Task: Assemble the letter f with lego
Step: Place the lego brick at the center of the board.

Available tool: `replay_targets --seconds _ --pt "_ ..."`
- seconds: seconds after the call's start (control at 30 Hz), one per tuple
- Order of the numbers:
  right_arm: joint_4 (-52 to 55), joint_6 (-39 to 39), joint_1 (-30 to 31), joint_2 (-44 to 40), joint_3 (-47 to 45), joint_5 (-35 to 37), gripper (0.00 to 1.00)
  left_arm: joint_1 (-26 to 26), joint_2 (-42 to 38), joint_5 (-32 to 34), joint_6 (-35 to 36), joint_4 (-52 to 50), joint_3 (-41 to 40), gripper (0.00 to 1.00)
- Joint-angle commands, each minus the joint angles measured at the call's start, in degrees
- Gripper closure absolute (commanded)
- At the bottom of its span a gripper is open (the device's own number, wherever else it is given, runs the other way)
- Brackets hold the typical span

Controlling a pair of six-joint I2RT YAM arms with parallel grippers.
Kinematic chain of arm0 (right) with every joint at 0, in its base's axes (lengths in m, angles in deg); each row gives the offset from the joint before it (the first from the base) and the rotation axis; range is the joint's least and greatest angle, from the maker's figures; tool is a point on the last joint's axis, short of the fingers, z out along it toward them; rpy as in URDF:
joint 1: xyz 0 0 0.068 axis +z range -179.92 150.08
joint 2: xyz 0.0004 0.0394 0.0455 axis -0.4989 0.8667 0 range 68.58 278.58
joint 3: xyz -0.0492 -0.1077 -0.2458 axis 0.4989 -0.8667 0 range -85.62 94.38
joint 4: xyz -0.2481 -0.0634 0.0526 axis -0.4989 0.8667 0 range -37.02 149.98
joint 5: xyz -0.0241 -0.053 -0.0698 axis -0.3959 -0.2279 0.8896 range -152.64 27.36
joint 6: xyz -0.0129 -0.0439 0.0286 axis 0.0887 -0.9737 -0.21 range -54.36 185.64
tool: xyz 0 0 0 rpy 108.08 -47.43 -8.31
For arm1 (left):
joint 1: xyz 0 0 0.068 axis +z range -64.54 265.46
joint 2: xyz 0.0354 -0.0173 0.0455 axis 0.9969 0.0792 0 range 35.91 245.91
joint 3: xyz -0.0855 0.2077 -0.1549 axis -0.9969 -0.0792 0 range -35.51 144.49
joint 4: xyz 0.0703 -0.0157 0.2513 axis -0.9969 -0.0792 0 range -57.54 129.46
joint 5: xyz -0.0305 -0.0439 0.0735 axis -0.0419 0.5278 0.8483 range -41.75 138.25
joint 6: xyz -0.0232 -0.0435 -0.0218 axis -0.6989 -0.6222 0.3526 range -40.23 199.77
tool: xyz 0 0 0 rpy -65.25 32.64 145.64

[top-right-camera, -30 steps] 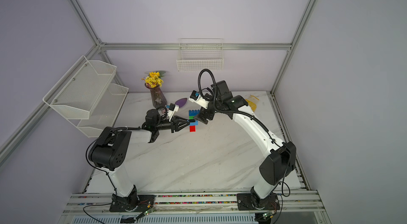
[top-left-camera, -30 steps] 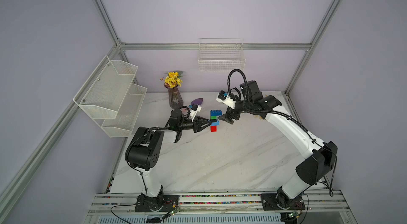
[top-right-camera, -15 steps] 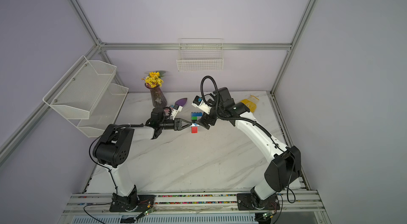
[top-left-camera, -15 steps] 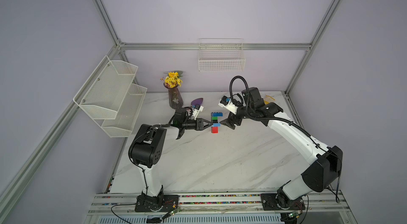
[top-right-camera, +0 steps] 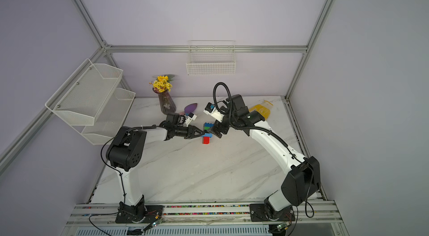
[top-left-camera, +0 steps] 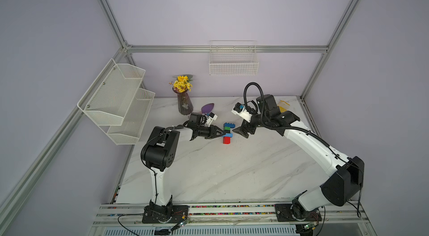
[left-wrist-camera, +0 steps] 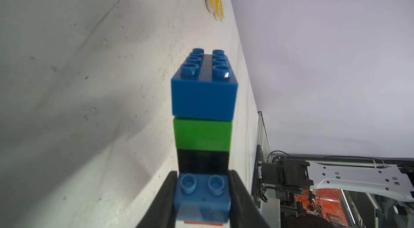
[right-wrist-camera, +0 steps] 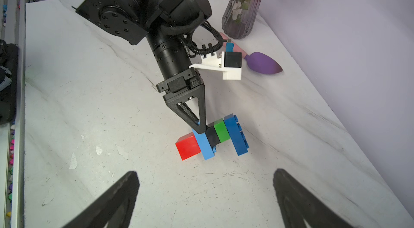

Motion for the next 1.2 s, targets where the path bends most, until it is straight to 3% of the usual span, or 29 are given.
replay_targets --seconds 0.0,0.47,0.9,1.17 --pt "-1.76 1.05 -0.28 -1.31 -0.39 -0.38 0.03 -0.45 0.08 0.2 3.87 -5.23 1.82 0.77" --pt "-3.24 4.28 -0.33 -1.56 -1.04 -1.16 0.03 -0.45 0.37 1.45 7.08 -9.9 1.71 0.74" --pt "-3.6 6.1 -0.23 -1.84 -0.97 -1.66 0.03 -0.47 0.08 3.0 10.36 -14.14 2.29 0.54" --pt "-3.52 5.68 -0.28 -1.31 -0.54 -2.13 0.03 -0.5 0.52 4.81 12.48 -18.34 4.59 0.51"
